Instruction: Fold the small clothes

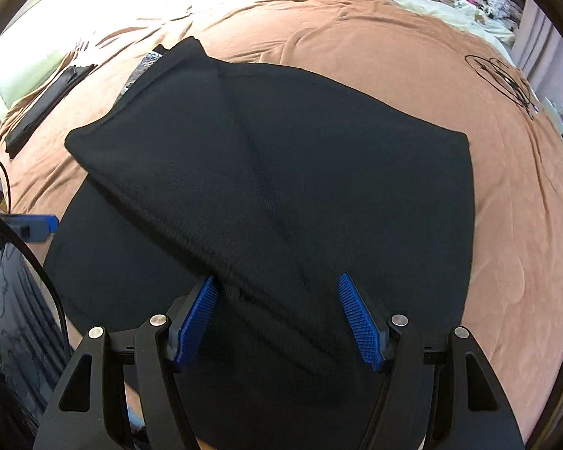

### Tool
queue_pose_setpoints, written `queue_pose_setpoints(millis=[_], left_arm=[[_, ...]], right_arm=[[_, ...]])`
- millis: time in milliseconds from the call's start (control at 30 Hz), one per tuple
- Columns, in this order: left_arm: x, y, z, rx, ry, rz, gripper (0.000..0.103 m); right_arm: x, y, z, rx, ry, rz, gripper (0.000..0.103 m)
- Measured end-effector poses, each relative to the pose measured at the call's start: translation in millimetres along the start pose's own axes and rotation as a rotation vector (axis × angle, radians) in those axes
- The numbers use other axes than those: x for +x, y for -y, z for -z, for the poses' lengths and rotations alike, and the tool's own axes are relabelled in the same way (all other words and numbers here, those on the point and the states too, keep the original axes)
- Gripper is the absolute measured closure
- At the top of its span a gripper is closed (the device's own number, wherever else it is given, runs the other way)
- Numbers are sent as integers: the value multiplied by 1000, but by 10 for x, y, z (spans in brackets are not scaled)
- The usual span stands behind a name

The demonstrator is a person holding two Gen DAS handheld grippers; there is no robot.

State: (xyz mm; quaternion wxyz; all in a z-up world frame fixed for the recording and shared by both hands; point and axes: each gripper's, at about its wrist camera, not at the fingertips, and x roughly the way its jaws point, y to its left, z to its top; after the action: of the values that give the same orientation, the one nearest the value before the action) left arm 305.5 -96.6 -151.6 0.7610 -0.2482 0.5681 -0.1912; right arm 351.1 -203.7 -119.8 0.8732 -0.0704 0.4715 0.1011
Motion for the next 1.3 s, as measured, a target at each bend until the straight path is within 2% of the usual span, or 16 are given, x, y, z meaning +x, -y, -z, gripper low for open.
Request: queue_pose_setpoints(millis=[133, 167, 200, 233, 300, 400, 733, 933, 1300], left_arm=[[72, -75, 6, -22, -21, -5, 59], [69, -88, 8, -26, -22, -2, 59], [67, -99, 5, -28, -22, 2, 59], [55, -118, 13, -27, -21, 4, 59], [42, -132, 9, -23, -21, 4, 59], [46, -126, -3, -21, -22, 4, 59], [-9, -2, 3, 12, -12, -1, 59], [-15, 145, 35, 61, -12, -20, 59], [179, 343, 58, 129, -53, -63, 59]], right_arm=[[120, -29, -64, -38, 6, -12, 38], [131, -20, -77, -37, 10, -22, 48], [141, 0, -89, -30, 14, -44, 68], [140, 29, -97, -13, 12, -82, 75], [125, 78, -101, 9, 19, -92, 85], [94, 147, -110, 41, 29, -120, 91], [-161, 341, -26, 207, 38, -244, 93], [-308, 427, 154, 245, 53, -245, 93], [-442, 917, 647, 388, 69, -229, 94]])
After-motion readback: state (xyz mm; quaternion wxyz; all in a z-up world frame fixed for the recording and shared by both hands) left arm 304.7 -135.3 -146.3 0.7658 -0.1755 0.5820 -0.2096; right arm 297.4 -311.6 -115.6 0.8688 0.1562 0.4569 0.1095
